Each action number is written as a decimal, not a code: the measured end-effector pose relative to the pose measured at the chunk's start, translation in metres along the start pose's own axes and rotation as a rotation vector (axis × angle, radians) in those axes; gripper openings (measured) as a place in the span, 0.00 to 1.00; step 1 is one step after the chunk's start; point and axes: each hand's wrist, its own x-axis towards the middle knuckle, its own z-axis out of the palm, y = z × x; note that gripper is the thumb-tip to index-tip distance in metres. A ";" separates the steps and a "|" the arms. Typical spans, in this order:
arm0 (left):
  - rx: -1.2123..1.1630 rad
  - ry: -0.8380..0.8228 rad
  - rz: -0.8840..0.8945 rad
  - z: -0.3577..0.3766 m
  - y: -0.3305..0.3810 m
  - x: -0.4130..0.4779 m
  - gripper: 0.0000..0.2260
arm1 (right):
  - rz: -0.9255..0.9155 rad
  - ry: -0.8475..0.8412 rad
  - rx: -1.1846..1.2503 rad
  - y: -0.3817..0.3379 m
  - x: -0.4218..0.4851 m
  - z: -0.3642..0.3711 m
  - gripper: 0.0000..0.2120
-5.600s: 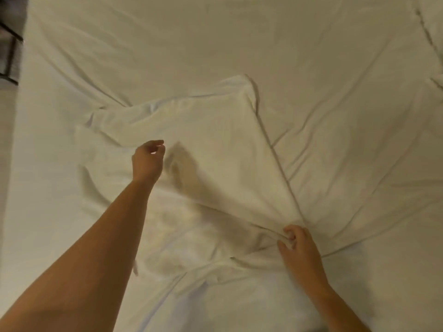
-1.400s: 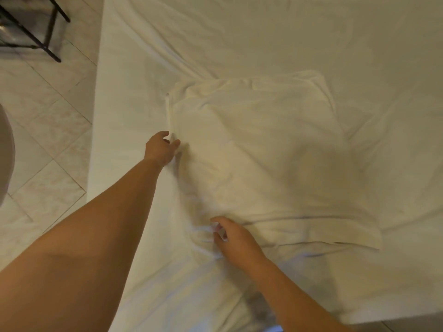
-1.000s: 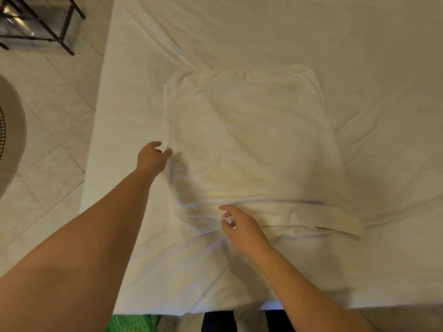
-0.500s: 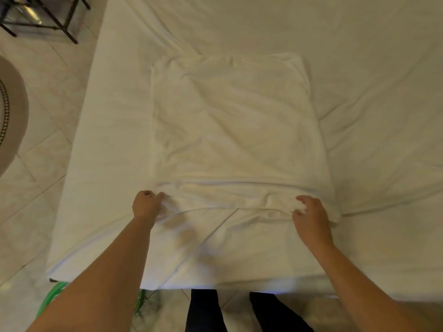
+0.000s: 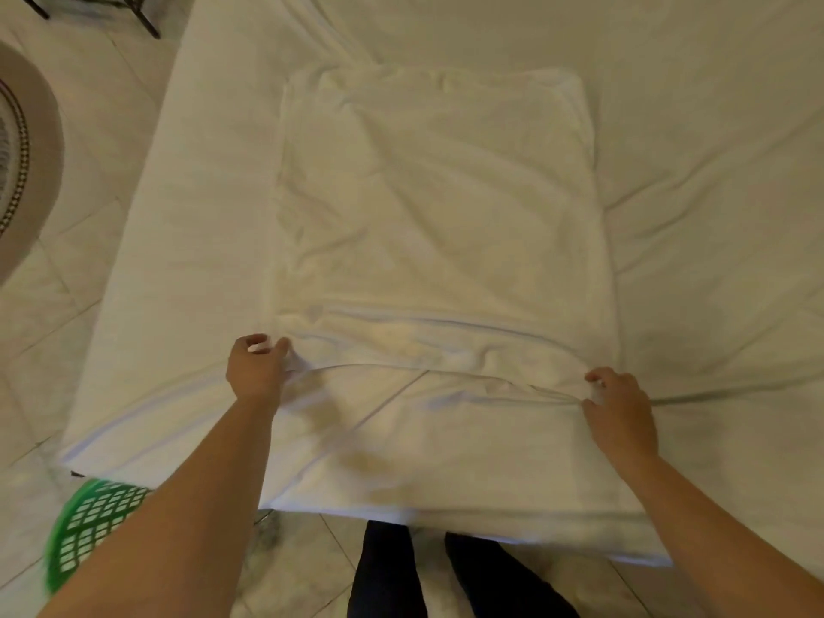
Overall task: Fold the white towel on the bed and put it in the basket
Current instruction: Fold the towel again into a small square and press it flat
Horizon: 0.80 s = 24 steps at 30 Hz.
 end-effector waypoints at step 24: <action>-0.547 -0.274 -0.365 0.019 0.025 -0.024 0.26 | 0.250 0.004 0.317 0.006 0.021 -0.004 0.10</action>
